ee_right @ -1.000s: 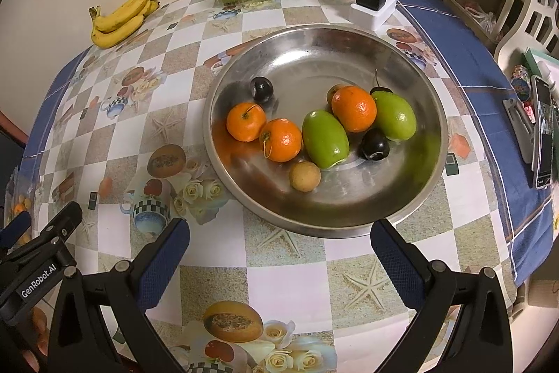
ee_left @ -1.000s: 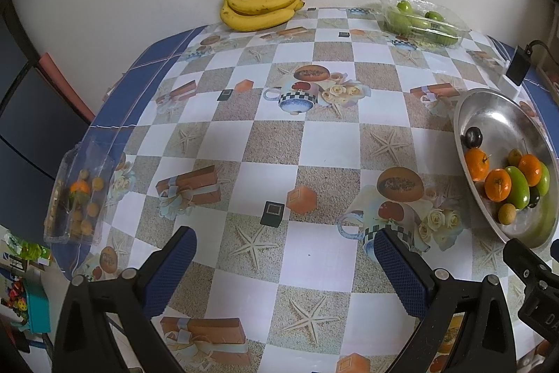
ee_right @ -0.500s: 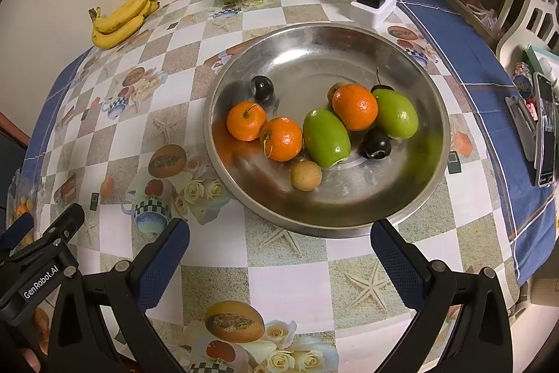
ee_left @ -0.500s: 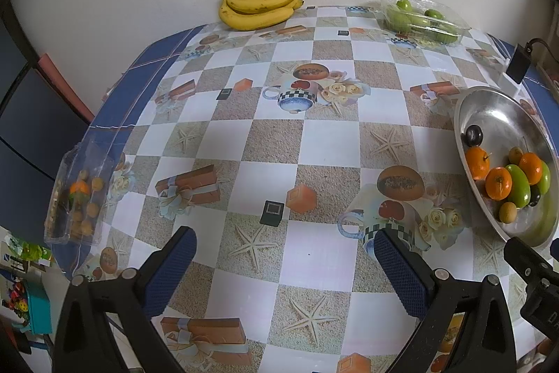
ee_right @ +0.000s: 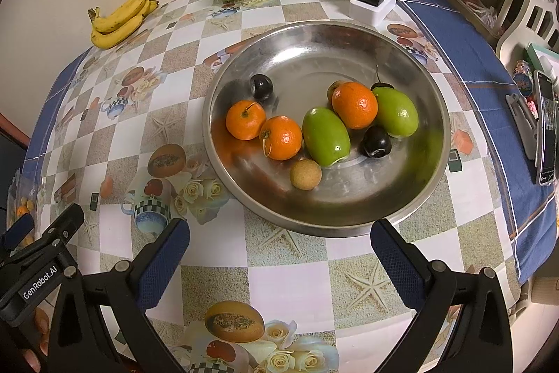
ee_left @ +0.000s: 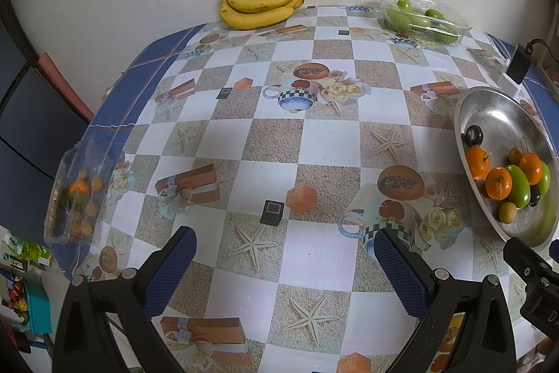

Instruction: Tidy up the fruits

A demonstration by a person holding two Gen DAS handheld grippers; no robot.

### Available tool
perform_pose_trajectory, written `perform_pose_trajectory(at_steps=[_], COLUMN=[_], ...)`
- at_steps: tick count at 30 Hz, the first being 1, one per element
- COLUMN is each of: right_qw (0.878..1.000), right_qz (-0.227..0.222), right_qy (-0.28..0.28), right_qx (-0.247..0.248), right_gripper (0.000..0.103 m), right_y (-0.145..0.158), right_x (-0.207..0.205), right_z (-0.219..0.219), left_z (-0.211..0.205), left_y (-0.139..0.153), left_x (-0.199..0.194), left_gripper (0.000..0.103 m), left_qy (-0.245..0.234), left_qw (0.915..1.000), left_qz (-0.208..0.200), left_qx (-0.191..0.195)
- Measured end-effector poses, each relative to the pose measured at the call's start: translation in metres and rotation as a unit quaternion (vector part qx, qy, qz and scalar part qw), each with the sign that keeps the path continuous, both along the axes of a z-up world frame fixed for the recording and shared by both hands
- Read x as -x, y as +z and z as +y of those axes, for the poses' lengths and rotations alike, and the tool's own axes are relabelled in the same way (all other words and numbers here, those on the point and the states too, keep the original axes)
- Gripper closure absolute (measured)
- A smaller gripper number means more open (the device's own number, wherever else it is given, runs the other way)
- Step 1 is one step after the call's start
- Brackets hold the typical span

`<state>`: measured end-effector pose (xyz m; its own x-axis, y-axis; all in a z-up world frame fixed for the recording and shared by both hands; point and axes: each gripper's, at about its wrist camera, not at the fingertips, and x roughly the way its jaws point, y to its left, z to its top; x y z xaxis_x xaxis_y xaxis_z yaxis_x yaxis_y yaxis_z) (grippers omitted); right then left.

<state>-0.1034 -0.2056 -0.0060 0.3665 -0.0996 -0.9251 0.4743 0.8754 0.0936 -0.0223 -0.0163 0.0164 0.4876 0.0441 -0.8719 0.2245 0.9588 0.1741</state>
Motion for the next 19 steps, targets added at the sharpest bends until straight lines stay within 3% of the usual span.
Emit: perform_pose_trajectory(at_steps=[19], right_qw=[1.0], right_qz=[0.002], right_qy=[-0.003], right_qx=[-0.006], right_gripper=[0.0], right_y=[-0.002], right_x=[0.0007], right_z=[-0.0014], left_z=[0.0005], left_y=[0.0003], left_x=[-0.0005], left_gripper=[0.0], left_qy=[-0.006], left_qw=[0.9999], left_qz=[0.003], left_qx=[0.014])
